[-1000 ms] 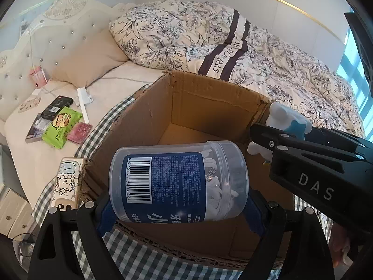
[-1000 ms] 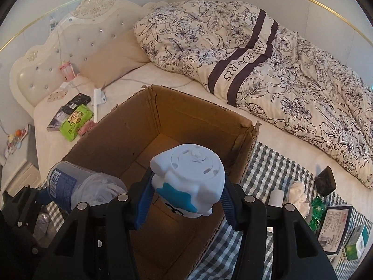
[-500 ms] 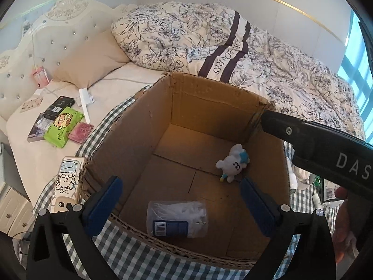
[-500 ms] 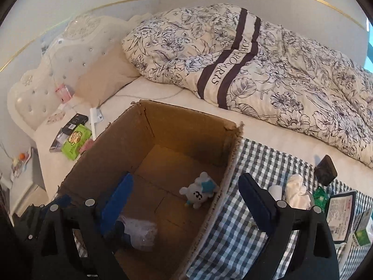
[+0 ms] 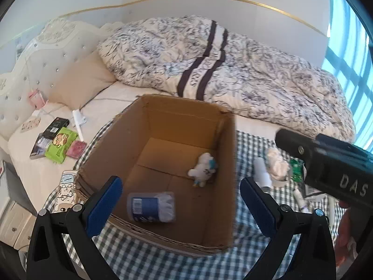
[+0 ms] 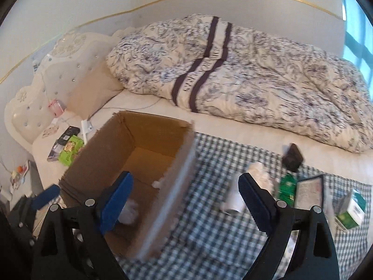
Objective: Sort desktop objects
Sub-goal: 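Move both tools back over the items on the gingham sheet, then grasp the white cream tube with the left tool while the right tool grasps the white hose, then carry the cream tube and white hose over the cardboard box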
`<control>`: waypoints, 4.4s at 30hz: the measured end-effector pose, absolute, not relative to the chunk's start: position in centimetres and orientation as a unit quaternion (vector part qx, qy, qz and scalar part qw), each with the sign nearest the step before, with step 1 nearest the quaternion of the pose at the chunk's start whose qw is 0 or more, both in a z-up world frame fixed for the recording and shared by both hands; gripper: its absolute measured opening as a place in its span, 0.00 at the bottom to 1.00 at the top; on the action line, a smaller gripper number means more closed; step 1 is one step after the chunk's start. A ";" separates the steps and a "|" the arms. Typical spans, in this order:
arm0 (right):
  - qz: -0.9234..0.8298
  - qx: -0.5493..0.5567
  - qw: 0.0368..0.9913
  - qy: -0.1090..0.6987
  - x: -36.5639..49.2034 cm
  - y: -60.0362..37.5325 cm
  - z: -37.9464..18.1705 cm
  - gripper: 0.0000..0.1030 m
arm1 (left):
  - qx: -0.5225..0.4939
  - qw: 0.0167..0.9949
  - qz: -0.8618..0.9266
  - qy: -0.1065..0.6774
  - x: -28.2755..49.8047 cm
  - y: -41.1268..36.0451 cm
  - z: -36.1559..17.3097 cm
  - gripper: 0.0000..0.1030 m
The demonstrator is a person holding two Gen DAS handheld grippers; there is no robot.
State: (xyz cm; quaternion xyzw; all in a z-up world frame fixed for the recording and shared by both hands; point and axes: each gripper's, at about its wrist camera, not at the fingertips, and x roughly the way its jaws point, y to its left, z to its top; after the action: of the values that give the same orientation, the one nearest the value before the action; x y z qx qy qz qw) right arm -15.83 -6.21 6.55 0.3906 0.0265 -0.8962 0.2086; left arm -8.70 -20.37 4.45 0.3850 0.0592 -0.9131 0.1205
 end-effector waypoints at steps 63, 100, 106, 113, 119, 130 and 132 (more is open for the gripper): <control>-0.867 0.495 -0.040 -0.025 -14.8 26.2 -9.8 0.64 | 0.502 -0.052 -0.863 0.028 -18.2 6.1 -12.0 1.00; -0.885 0.465 -0.018 -0.015 -16.2 25.9 -8.4 0.09 | 0.464 -0.004 -0.886 0.029 -17.3 4.6 -11.0 0.09; -0.885 0.465 -0.023 -0.009 -15.0 25.2 -7.3 0.09 | 0.434 0.005 -0.901 -0.001 -15.3 4.8 -8.5 0.09; -0.888 0.461 -0.005 0.000 -13.3 23.7 -5.6 0.09 | 0.437 -0.006 -0.900 0.007 -13.6 4.1 -6.9 0.09; -0.897 0.443 0.007 0.004 -11.6 22.5 -3.5 0.09 | 0.432 -0.010 -0.902 0.012 -12.3 3.7 -5.5 0.09; -0.912 0.409 0.027 0.006 -8.6 20.0 0.2 0.10 | 0.407 -0.003 -0.913 0.021 -9.8 1.6 -2.5 0.09; -0.915 0.401 0.033 0.014 -8.2 19.1 1.1 0.10 | 0.401 -0.002 -0.916 0.024 -9.4 1.1 -1.8 0.09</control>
State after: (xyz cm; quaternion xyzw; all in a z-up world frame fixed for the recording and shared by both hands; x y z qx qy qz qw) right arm -8.20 19.15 1.10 0.4012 0.0135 -0.9153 0.0334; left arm -9.37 1.10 -1.76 0.4012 0.0238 -0.9157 -0.0022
